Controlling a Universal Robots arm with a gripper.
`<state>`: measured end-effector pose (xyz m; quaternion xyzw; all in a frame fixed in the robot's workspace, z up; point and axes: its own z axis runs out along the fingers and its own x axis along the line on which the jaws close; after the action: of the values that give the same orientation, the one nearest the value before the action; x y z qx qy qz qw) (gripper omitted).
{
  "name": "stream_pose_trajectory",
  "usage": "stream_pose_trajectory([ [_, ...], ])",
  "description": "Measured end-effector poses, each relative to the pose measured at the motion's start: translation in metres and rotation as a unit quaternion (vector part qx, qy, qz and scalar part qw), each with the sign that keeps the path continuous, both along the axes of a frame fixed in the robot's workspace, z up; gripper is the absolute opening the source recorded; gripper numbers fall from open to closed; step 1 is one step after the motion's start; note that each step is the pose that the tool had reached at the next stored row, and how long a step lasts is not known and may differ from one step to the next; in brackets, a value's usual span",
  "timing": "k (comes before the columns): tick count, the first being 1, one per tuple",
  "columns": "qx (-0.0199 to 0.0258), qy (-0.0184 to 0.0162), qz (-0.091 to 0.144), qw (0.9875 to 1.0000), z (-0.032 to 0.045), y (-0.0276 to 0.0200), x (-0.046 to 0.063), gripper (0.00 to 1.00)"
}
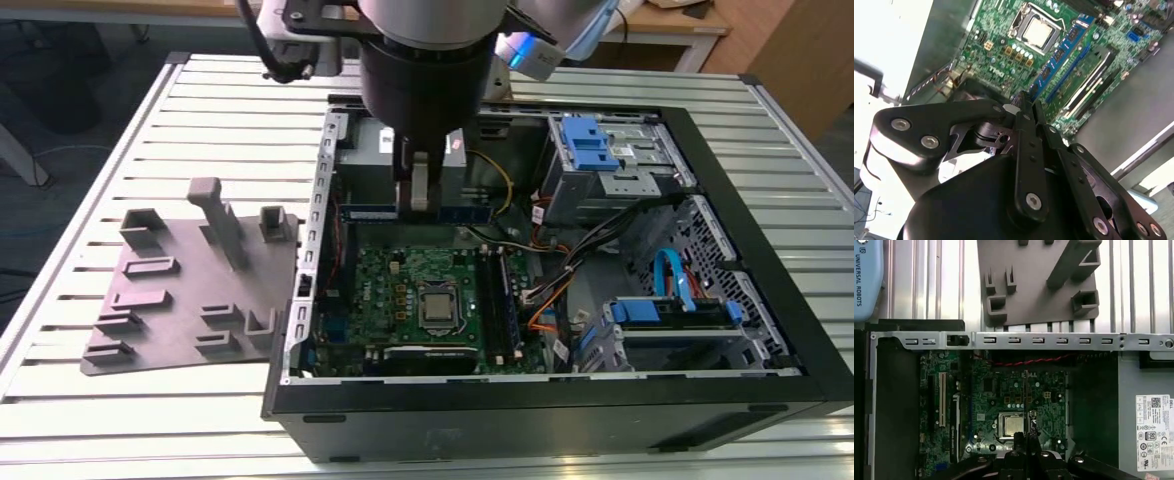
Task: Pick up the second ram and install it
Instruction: 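Pick up the second ram and move it above second insertion slot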
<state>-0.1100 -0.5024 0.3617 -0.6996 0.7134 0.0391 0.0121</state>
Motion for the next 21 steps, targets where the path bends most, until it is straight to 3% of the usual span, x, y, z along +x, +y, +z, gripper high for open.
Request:
stream_pose_trajectory([
  [21, 0.0, 0.0, -0.008, 1.0, -0.0233, 0.0, 0.037, 0.11],
])
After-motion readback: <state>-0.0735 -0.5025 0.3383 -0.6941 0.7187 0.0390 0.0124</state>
